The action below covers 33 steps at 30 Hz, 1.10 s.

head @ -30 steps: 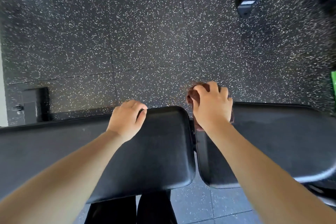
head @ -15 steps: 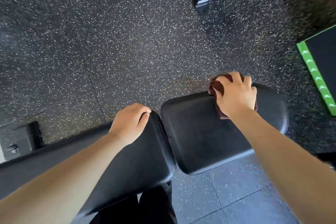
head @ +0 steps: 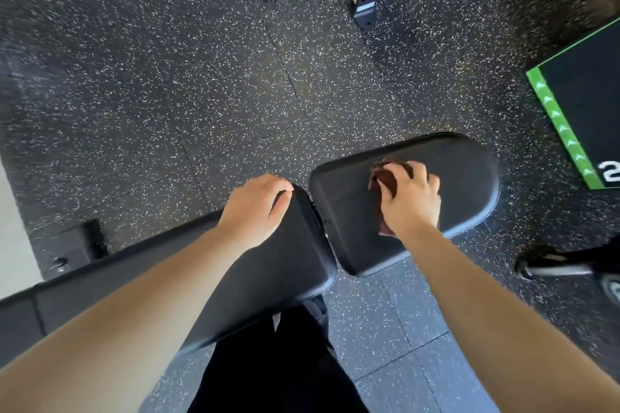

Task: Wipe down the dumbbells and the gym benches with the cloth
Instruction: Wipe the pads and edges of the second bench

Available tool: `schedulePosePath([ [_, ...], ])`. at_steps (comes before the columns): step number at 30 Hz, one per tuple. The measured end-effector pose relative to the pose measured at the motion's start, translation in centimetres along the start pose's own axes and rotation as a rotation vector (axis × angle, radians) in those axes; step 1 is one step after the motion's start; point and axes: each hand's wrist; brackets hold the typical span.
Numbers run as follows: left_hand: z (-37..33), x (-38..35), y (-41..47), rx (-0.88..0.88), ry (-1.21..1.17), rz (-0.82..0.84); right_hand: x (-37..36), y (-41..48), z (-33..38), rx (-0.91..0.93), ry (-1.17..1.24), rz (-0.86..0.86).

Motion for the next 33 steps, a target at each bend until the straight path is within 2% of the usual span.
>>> schedulePosePath([
  [3,0.6,2.9,-3.5,-0.026,0.075,-0.006,-0.2,-5.7,2.8,-0.024,0.064,0.059],
  [7,1.5,6.9,-8.6,-0.103,0.22,-0.011,1.1,-13.2,6.4,-0.033,0.156,0.053],
  [17,-1.9,12.7,-19.3,-0.234,0.195,-0.056,8.5,-28.4,10.4,-0.051,0.366,-0.132],
  [26,-12.3,13.6,-19.0,-0.443,0.27,0.007,12.9,-34.2,4.7,-0.15,0.464,-0.317],
  [33,-26.0,9.2,-17.6,-0.586,0.308,0.066,17.4,-34.4,-6.3,-0.255,0.51,-0.404],
])
Point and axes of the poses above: each hand's wrist, its own y-axis towards the middle knuckle, its own x-axis out of the back of the hand, z = x × y, and after that the axes turned 12 degrees about y, right-handed
